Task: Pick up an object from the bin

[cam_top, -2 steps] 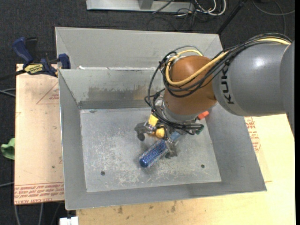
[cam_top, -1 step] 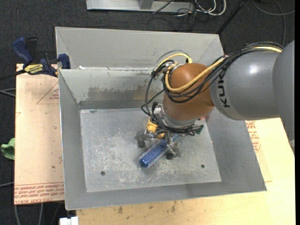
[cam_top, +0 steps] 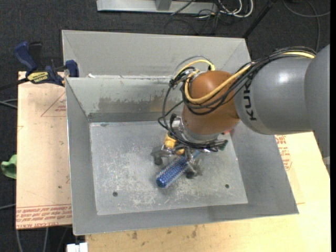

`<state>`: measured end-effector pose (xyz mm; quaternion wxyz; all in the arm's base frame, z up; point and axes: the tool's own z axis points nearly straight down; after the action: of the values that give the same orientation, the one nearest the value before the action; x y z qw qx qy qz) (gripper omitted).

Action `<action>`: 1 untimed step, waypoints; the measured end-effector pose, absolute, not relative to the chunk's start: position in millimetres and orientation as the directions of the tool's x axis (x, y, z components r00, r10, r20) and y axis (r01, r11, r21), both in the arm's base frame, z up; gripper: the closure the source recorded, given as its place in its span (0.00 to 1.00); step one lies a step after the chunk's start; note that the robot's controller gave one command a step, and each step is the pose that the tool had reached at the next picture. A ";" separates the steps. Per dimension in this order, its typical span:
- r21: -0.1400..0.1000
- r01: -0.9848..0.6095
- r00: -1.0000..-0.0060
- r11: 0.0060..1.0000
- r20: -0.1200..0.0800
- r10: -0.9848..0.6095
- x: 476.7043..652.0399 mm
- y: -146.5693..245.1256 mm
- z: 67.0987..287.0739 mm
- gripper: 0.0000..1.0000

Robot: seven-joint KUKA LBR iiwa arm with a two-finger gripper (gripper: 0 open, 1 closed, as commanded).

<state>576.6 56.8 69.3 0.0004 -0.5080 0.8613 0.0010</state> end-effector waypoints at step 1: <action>0.001 -0.875 -0.484 0.484 -0.002 -0.875 576.5 56.8 68.7 1.00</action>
Offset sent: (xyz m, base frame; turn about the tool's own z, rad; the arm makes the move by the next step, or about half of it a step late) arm 0.0000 0.0000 0.0000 0.0000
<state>576.5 56.8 68.7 0.0007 -0.5080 0.8614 0.0012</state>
